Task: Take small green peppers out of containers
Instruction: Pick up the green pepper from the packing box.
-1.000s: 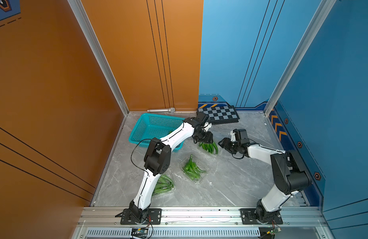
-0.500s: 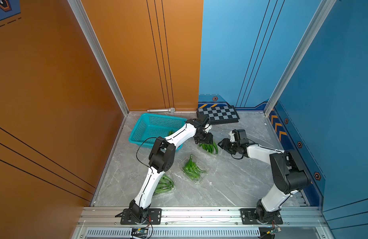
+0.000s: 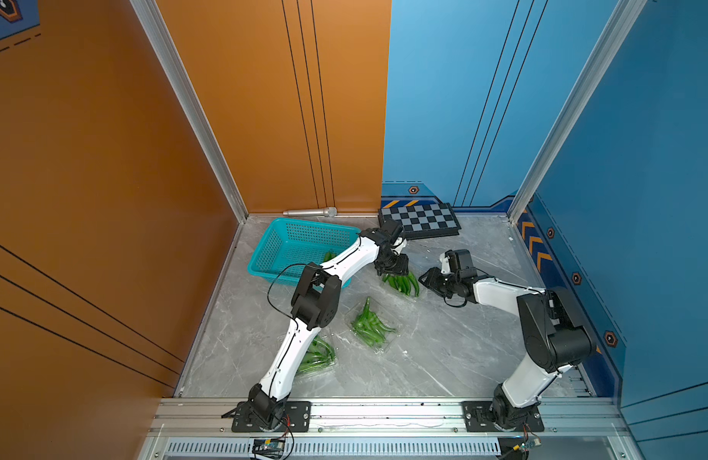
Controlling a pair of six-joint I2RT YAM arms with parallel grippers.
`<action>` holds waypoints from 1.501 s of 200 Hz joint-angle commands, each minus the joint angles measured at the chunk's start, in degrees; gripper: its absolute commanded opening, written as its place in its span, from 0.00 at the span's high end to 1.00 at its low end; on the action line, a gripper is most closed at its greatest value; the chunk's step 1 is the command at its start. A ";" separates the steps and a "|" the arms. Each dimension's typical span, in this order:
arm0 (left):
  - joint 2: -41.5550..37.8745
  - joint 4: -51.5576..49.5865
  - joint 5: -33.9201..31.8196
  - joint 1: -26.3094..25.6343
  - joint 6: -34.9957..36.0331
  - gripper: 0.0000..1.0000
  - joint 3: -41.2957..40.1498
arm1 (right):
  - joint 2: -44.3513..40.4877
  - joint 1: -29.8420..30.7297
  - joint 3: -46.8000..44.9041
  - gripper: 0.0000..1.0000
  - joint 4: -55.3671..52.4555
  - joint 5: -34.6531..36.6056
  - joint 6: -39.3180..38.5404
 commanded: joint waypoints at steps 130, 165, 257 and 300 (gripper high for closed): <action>2.22 -0.81 -2.25 0.51 -0.63 0.80 2.73 | 0.86 0.42 1.20 0.56 -1.23 0.76 -0.83; 0.16 -0.82 -2.52 0.47 -0.37 0.87 1.20 | 0.63 0.42 1.29 0.56 -1.49 0.86 -1.01; -12.16 -0.79 -3.01 0.42 1.10 0.90 -7.72 | 1.31 -0.06 2.23 0.55 -2.34 0.36 -1.33; -14.82 -0.81 -2.67 0.79 1.41 0.93 -8.48 | 1.33 -0.02 2.71 0.53 -2.74 -0.19 -1.53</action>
